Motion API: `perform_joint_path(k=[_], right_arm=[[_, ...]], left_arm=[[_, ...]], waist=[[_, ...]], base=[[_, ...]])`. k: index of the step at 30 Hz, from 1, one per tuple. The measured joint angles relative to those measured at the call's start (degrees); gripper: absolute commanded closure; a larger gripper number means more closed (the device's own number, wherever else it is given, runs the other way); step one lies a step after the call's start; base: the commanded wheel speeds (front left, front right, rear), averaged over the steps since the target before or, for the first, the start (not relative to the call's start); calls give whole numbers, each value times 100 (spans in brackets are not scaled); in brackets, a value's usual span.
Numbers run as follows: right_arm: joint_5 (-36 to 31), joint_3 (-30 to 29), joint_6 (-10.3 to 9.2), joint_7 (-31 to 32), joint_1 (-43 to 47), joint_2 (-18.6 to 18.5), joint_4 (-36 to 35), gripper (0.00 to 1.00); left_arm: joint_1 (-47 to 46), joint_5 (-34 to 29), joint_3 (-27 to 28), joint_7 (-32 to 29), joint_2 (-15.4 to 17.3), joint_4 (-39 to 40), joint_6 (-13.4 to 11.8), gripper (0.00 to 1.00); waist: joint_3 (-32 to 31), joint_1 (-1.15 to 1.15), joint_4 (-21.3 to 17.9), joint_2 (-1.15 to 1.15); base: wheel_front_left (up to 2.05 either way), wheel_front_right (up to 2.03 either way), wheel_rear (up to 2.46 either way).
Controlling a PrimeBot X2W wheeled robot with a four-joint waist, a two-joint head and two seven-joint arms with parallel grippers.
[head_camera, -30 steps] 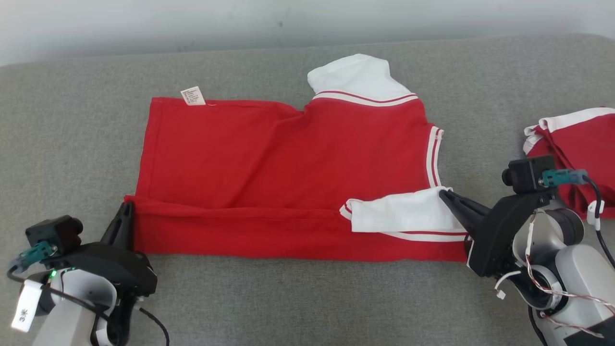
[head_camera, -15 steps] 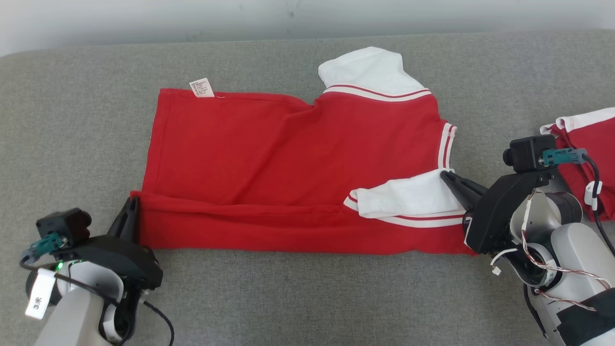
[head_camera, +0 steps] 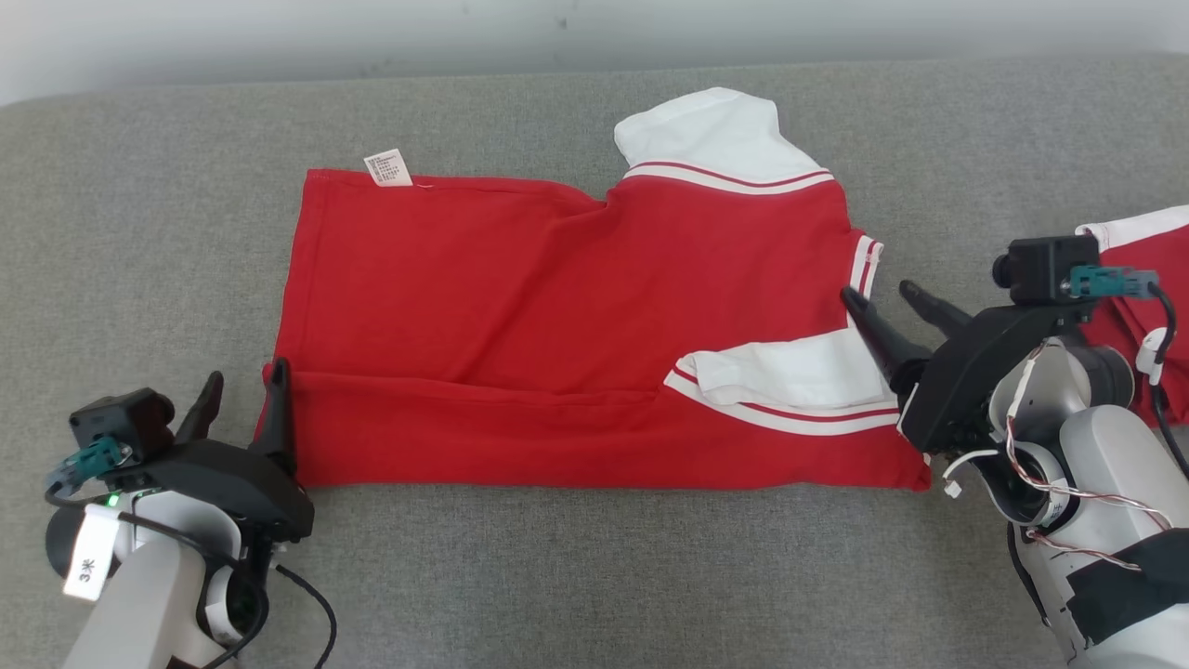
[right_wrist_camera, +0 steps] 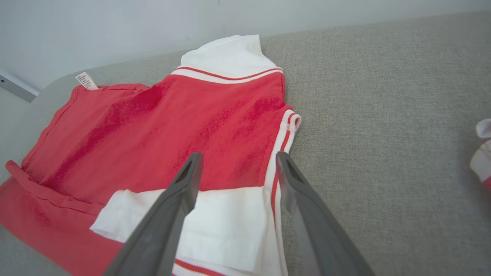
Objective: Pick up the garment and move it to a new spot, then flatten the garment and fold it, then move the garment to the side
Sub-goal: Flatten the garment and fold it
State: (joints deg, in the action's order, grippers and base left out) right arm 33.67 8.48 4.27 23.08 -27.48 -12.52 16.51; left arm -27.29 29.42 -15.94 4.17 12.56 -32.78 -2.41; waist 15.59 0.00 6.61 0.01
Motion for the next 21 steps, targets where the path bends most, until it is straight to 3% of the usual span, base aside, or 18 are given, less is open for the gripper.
perform_joint_path(k=[13, 21], right_arm=[[-430, -59, -24, -971, -45, -62, -37, 0], [-982, -242, -492, -2198, 772, 85, -614, 0]], left_arm=[[63, -268, 57, 634, -8, -146, -191, 0], [848, -493, 115, 1053, 142, 482, -267, 0]], waist=[[-231, -1, -34, 0], [-624, -1, -87, -1]], base=[[0, 0, 0], [0, 0, 0]])
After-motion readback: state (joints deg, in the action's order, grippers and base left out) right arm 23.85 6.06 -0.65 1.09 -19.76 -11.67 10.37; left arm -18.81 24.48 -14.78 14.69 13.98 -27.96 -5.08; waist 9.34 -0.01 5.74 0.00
